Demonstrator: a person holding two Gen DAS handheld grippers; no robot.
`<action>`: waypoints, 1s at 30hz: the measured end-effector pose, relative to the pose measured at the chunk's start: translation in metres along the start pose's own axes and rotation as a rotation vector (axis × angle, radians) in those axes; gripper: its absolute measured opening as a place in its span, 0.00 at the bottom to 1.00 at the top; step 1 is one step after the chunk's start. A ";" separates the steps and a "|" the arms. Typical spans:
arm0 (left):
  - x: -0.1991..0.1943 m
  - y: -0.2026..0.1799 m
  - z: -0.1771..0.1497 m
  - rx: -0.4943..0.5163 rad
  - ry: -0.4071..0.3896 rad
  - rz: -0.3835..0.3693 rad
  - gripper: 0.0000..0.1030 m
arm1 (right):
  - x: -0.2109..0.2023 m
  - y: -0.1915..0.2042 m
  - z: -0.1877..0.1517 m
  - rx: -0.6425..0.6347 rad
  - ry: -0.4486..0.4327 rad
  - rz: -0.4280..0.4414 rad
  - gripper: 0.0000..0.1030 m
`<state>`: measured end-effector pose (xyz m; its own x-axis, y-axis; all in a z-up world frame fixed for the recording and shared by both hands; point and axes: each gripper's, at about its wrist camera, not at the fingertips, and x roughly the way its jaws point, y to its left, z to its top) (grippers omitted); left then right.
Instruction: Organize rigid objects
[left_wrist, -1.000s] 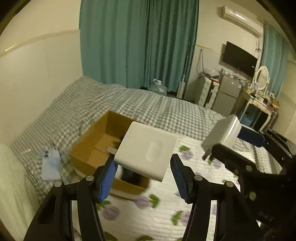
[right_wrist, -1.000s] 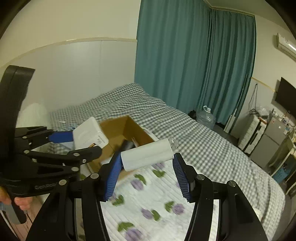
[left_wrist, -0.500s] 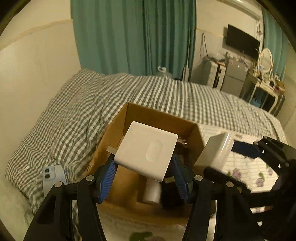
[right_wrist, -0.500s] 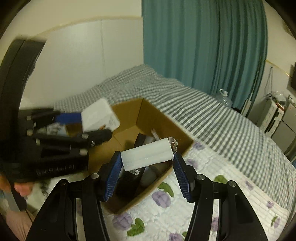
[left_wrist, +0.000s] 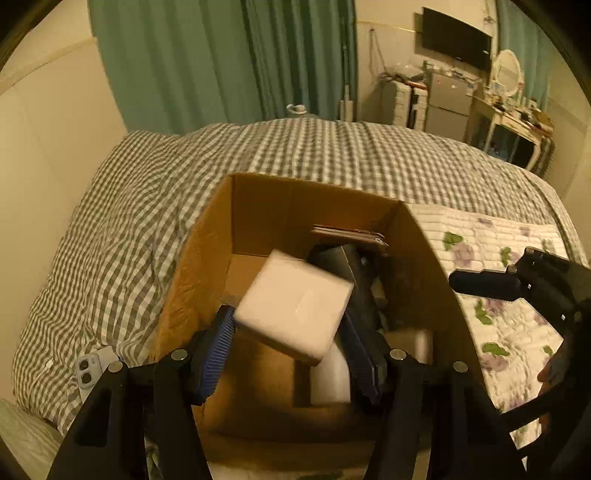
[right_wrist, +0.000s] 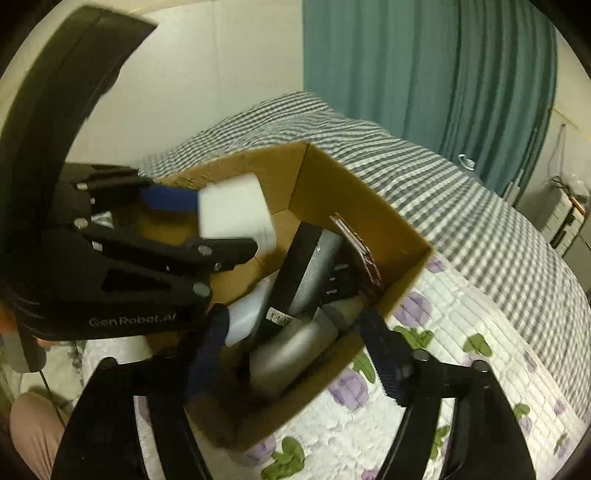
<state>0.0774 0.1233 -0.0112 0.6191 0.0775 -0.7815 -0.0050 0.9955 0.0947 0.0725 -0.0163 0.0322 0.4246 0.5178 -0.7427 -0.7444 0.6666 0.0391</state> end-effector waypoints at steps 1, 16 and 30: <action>-0.005 -0.002 0.001 0.002 -0.009 -0.001 0.60 | -0.006 0.000 0.000 0.006 -0.002 -0.014 0.71; -0.162 -0.032 0.016 -0.002 -0.351 0.003 0.76 | -0.186 0.000 -0.003 0.173 -0.168 -0.393 1.00; -0.192 -0.058 -0.018 0.038 -0.538 -0.095 0.78 | -0.244 -0.001 -0.050 0.506 -0.360 -0.586 1.00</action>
<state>-0.0551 0.0517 0.1228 0.9299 -0.0617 -0.3625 0.0927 0.9933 0.0688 -0.0558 -0.1702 0.1797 0.8711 0.0963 -0.4815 -0.0700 0.9949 0.0723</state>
